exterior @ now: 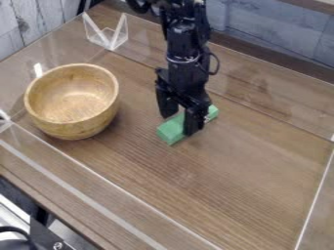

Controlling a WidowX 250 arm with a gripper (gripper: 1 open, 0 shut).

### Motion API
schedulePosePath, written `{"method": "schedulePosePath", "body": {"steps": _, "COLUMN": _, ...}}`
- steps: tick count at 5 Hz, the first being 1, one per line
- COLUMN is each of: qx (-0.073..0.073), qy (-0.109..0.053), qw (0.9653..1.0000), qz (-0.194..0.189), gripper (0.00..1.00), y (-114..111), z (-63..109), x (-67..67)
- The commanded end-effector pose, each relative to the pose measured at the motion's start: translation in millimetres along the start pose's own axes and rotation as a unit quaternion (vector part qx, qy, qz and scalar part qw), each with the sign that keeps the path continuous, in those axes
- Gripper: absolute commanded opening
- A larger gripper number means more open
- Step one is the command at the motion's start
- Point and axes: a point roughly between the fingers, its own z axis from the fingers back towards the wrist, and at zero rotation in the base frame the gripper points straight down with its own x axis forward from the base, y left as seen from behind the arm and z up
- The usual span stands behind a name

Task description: Put green object into wooden bowl

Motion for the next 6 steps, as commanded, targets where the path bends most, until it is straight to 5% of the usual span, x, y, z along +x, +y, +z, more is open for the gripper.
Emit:
{"method": "schedulePosePath", "body": {"steps": 1, "qx": 0.006, "qy": -0.026, "qw": 0.9996, "qz": -0.012, "gripper": 1.0, "y": 0, "z": 13.9, "x": 16.0}}
{"method": "schedulePosePath", "body": {"steps": 3, "qx": 0.0, "qy": -0.028, "qw": 0.9993, "qz": -0.024, "gripper": 1.0, "y": 4, "z": 14.7, "x": 12.0}}
{"method": "schedulePosePath", "body": {"steps": 5, "qx": -0.001, "qy": -0.034, "qw": 0.9994, "qz": 0.009, "gripper": 1.0, "y": 14, "z": 28.7, "x": 6.0}}
{"method": "schedulePosePath", "body": {"steps": 6, "qx": -0.001, "qy": -0.036, "qw": 0.9993, "qz": -0.005, "gripper": 1.0, "y": 12, "z": 32.7, "x": 20.7}}
